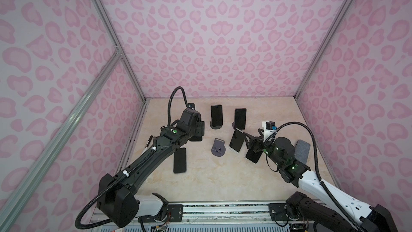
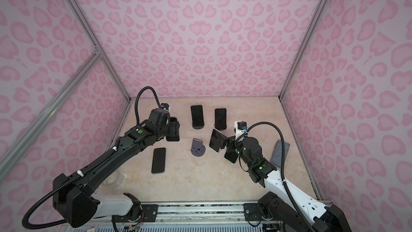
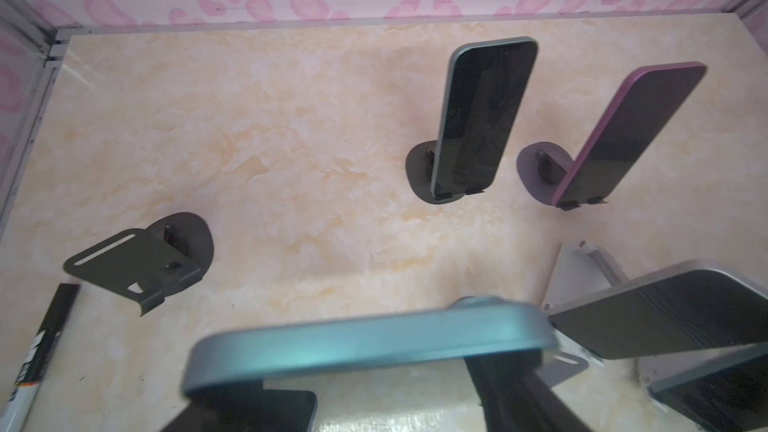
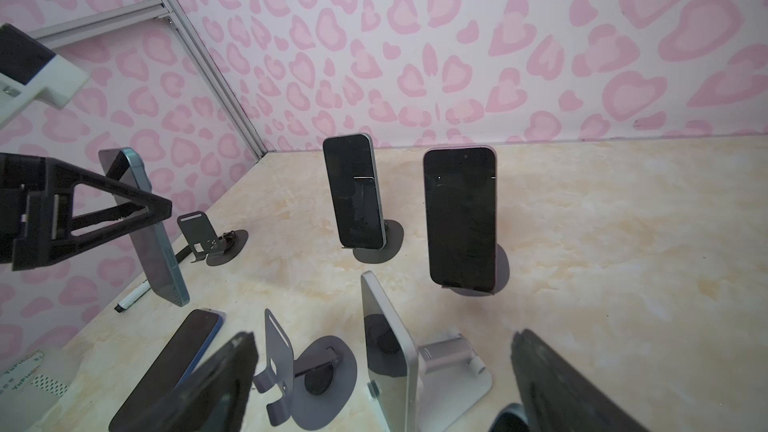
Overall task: Remove the phone from the phone stand
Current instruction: 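Lift the silver-edged phone off its stand with the left gripper, then carry the phone toward the robot and lower it flat beside the first phone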
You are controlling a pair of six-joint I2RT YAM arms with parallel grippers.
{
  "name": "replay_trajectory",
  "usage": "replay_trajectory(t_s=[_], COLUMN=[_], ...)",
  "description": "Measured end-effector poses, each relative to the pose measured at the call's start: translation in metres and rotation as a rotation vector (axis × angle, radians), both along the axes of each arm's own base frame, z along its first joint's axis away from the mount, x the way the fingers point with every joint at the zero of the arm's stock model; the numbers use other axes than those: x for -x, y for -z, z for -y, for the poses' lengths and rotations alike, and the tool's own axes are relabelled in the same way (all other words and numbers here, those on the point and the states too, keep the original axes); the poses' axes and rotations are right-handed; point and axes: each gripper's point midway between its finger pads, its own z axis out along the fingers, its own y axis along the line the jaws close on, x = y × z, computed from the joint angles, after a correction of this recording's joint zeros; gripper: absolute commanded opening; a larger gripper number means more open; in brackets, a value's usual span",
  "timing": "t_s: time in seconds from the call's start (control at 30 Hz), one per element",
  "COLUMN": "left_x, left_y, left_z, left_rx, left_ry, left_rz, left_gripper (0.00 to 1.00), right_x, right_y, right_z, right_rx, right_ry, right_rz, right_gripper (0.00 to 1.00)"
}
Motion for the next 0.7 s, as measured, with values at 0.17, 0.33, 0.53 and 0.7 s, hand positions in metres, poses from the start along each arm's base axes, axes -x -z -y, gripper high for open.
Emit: replay_trajectory(t_s=[0.17,0.33,0.53,0.7], left_x=[-0.02,-0.047,-0.068,-0.085], left_y=[0.02,0.047,0.077,0.094], left_z=[-0.031,-0.06,-0.081,-0.08], left_rx=[-0.036,-0.072,-0.11,-0.149], left_ry=[-0.092,-0.182,-0.233,-0.211], left_rz=[-0.07,-0.153,-0.231,-0.262], left_gripper=[0.7,0.7,0.7,0.7], right_x=[0.0,0.001,0.002,0.003], right_y=[-0.001,-0.002,-0.004,-0.004], right_z=[-0.001,-0.001,-0.001,-0.002], right_rx=[-0.004,-0.009,-0.015,-0.02], right_ry=[-0.004,-0.007,-0.007,-0.017], right_rz=[0.003,0.004,0.012,0.011], right_gripper=[0.98,0.98,0.98,0.98])
